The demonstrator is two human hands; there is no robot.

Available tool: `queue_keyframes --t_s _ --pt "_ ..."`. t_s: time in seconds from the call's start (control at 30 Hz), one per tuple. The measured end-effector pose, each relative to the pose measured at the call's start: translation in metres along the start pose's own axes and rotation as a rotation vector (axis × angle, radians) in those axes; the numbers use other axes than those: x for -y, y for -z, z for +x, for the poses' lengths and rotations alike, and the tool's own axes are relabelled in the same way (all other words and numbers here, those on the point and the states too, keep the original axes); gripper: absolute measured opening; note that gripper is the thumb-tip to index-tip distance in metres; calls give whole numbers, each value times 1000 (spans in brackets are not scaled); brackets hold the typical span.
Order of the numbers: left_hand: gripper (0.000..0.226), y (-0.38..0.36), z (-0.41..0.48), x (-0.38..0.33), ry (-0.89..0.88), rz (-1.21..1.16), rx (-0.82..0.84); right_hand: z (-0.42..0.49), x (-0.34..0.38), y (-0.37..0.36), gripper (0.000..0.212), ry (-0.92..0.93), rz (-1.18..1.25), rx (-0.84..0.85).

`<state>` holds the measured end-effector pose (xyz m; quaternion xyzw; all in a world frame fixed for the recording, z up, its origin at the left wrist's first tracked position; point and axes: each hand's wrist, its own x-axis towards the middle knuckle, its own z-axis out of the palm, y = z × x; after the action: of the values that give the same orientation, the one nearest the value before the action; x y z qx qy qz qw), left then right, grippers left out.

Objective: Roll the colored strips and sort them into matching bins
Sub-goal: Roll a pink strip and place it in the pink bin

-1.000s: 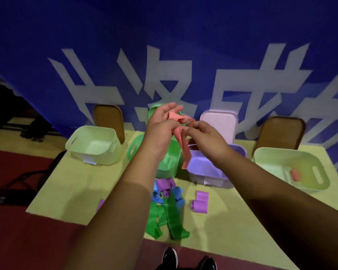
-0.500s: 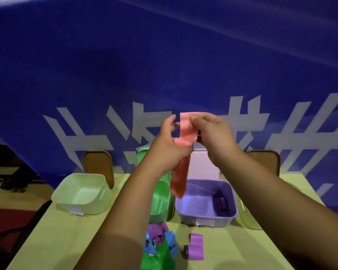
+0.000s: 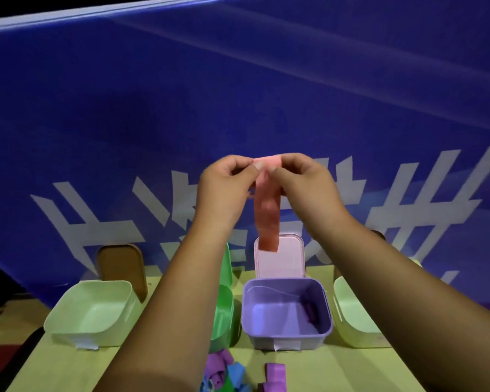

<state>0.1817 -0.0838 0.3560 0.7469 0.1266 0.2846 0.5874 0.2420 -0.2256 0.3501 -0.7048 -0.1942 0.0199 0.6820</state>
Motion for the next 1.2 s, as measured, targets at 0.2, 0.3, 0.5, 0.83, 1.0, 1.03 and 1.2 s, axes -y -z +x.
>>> queue_keyframes --t_s 0.2,0.3,0.5,0.83,1.0,1.03,1.2 --pt "8 -7 4 -8 74 -109 54 6 -7 3 16 -35 -102 -49" --pt "15 -6 3 -7 88 -159 121 6 -7 5 13 -34 -101 -47" --pt "28 -5 3 4 134 -355 176 3 2 3 17 -73 4 -11" --pt "16 4 9 28 172 -233 154 7 -2 -15 18 -15 -187 -32" --pt "17 23 18 32 112 -123 225 7 -4 -23 21 -15 -186 8" --pt "13 27 20 32 122 -145 259 7 -4 -25 21 -30 -159 12" --pt "19 46 25 36 177 -286 312 2 -3 -33 19 -152 47 51"
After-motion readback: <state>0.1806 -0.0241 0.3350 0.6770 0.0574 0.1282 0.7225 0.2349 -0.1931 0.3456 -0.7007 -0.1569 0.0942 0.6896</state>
